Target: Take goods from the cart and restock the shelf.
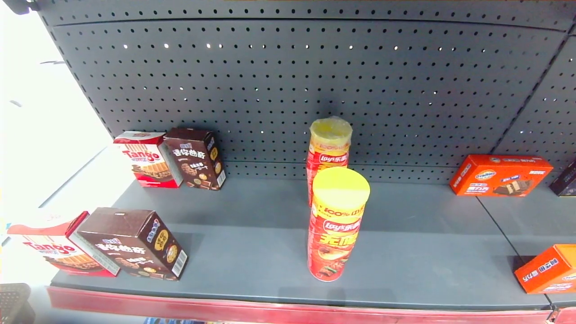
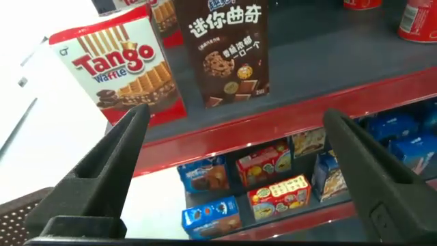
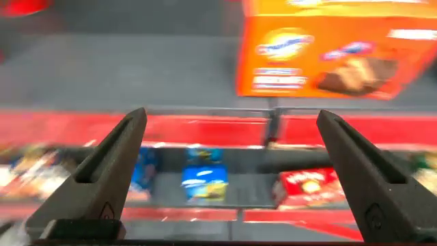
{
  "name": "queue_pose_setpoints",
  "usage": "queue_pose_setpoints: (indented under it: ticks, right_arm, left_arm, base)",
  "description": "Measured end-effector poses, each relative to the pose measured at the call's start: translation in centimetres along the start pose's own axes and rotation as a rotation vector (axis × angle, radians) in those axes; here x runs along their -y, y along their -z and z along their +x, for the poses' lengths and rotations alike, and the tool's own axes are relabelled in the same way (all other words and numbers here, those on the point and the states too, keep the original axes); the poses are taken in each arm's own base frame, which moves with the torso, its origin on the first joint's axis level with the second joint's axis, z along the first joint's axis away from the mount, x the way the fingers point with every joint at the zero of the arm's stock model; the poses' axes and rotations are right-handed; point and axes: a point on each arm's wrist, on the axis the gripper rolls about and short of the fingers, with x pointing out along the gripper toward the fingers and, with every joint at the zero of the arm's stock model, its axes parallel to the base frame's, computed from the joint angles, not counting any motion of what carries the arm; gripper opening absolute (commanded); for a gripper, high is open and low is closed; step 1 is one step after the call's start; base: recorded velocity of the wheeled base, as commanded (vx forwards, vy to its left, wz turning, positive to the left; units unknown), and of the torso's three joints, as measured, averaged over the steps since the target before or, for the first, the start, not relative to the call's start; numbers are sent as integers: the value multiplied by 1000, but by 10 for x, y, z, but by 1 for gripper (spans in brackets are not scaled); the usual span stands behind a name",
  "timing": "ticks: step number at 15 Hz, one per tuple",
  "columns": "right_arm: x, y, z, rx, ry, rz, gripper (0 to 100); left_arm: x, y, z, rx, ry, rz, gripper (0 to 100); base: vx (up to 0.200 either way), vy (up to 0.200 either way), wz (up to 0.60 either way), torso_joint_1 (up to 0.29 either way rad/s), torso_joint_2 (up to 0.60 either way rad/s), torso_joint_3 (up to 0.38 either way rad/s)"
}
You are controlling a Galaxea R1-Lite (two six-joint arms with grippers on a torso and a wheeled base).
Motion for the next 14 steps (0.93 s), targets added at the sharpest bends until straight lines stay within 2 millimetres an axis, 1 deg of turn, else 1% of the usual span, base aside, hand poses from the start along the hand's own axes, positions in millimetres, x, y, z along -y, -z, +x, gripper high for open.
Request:
queue_pose_setpoints:
  ticks: [2, 3, 4, 5, 6, 10, 13, 14]
  right_arm:
    - [1, 0, 0, 12, 134, 24, 100]
    - [2, 1, -1, 15, 172, 40, 100]
    - [1, 2, 0, 8, 138, 41, 100]
    - [0, 7, 0, -37, 89, 19, 100]
    - [0, 7, 0, -41, 78, 8, 100]
    - [-1, 7, 0, -37, 77, 5, 100]
    - [-1, 7, 0, -36, 77, 5, 100]
    - [0, 7, 0, -36, 76, 5, 100]
  left_arm:
    - [0, 0, 0, -2, 1, -12, 100]
    - [0, 0, 0, -1, 1, -13, 100]
    - [0, 0, 0, -2, 1, -14, 100]
    - [0, 0, 0, -3, 1, -14, 100]
    - [0, 0, 0, -4, 2, -18, 100]
    - [0, 1, 0, -9, 41, -83, 100]
    - [2, 1, 0, 8, 151, -83, 100]
    - [2, 1, 0, 10, 155, -85, 100]
  base:
    - [0, 0, 0, 0, 0, 0]
    - [0, 0, 0, 0, 0, 0]
    - [0, 0, 0, 0, 0, 0]
    - [0, 0, 0, 0, 0, 0]
    - [0, 0, 0, 0, 0, 0]
    - [0, 0, 0, 0, 0, 0]
    - [0, 0, 0, 0, 0, 0]
    - [0, 0, 0, 0, 0, 0]
